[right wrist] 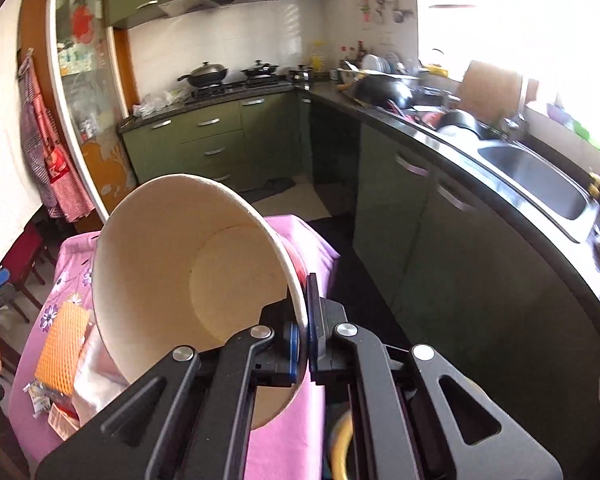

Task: Collect trash
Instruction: 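Carry the noodle cup over the yellow-rimmed bin and open the right gripper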

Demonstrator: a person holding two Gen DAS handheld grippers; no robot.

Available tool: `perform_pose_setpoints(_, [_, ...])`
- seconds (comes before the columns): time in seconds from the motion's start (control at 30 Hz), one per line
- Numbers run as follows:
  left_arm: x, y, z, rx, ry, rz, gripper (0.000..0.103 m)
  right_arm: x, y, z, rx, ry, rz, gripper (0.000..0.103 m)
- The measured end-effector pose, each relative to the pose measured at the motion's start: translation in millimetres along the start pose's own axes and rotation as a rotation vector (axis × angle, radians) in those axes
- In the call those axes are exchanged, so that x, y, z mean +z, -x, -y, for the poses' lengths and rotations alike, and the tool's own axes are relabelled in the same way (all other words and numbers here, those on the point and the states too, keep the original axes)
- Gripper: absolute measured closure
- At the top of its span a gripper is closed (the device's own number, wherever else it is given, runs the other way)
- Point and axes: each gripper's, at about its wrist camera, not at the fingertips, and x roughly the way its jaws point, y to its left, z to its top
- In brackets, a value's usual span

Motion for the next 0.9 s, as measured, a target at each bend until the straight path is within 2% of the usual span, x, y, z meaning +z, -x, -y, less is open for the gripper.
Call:
perform_pose_setpoints(0.1, [-5.9, 20.9, 10.2, -0.025, -0.009, -0.002, 0.006, -42.6, 13.0, 56.1, -0.066, -0.095, -0.067, 0.099])
perform_pose_setpoints(0.2, [-16.9, 40.2, 21.7, -0.04, -0.022, -0.005, 0.006, -81.2, 6.6, 102.6, -0.121, -0.185, -0.144, 0.098])
perform_pose_setpoints(0.4, [-46.0, 64.0, 34.1, -0.047, -0.022, -0.07, 0.006, -140.3, -26.8, 177.0, -0.15, -0.351, -0.265, 0.098])
perform_pose_setpoints(0.5, [-59.6, 68.3, 34.6, -0.032, -0.017, -0.113, 0.006, -160.7, -40.9, 194.2, -0.136, -0.398, -0.324, 0.097])
perform_pose_setpoints(0.57, [-65.8, 67.2, 32.5, -0.027, -0.01, -0.139, 0.006, -173.1, -46.8, 206.4, -0.122, -0.437, -0.348, 0.092])
perform_pose_setpoints(0.63, [-71.2, 65.7, 30.2, -0.027, 0.003, -0.161, 0.006, -181.7, -45.0, 209.9, -0.141, -0.443, -0.358, 0.071])
perform_pose_setpoints(0.8, [-78.8, 63.1, 21.8, -0.007, 0.028, -0.201, 0.006, -196.5, -9.2, 206.4, -0.105, -0.418, -0.313, 0.07])
perform_pose_setpoints(0.9, [-84.7, 60.8, 19.5, 0.021, 0.016, -0.222, 0.006, -183.8, 7.5, 190.6, -0.077, -0.374, -0.292, 0.069])
